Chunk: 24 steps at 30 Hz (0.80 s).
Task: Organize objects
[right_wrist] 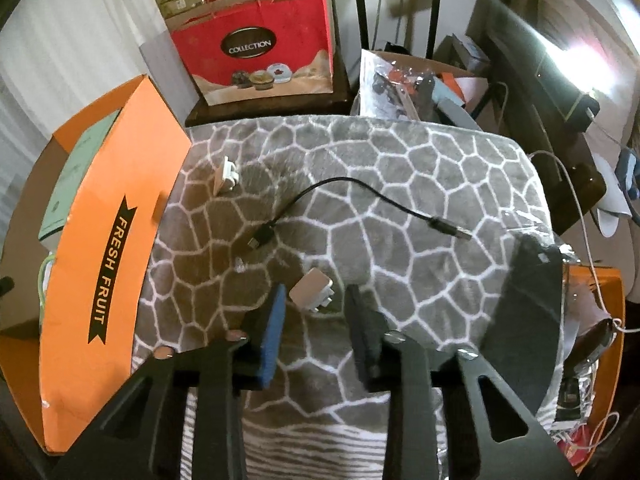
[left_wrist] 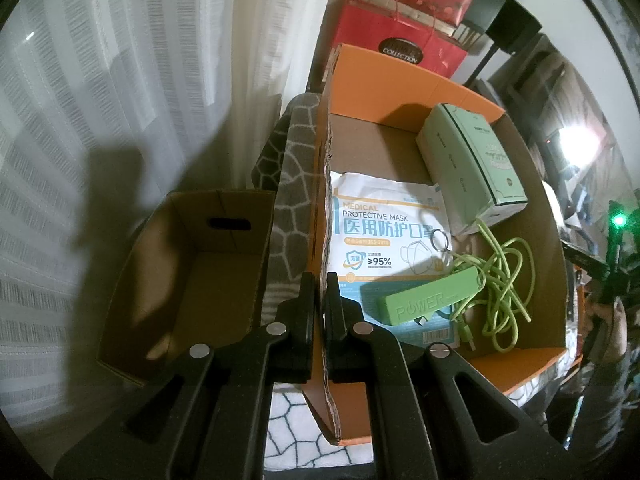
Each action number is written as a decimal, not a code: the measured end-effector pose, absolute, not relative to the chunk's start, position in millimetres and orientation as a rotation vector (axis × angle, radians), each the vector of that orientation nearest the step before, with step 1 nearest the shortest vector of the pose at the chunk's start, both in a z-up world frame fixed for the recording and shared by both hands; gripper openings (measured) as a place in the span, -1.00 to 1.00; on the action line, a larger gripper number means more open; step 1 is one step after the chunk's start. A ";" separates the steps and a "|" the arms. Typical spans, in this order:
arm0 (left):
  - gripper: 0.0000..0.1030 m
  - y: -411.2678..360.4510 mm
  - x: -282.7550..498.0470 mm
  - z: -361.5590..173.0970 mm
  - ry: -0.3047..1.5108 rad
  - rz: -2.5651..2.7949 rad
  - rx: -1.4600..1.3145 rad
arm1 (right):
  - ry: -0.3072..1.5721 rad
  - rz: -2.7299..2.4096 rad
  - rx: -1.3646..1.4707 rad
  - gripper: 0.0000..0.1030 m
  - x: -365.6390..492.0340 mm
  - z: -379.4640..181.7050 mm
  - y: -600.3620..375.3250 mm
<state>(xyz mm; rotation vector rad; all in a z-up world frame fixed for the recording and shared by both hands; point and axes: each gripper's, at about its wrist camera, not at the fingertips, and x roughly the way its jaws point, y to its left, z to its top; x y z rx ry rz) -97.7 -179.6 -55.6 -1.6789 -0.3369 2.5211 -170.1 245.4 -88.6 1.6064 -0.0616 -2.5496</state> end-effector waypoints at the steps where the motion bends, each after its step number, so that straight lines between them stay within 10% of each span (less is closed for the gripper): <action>1: -0.92 -179.1 -97.6 -55.7 -0.338 2.521 -1.679 | -0.063 -2.548 1.609 -0.69 -170.9 -89.7 244.5; 15: -0.92 -179.7 -98.3 -55.2 -0.338 2.522 -1.680 | 0.283 -2.610 1.579 -0.84 -164.7 -85.1 214.6; 24: -0.92 -179.8 -97.9 -55.5 -0.336 2.521 -1.678 | 0.190 -2.527 1.553 -0.84 -166.3 -86.3 199.8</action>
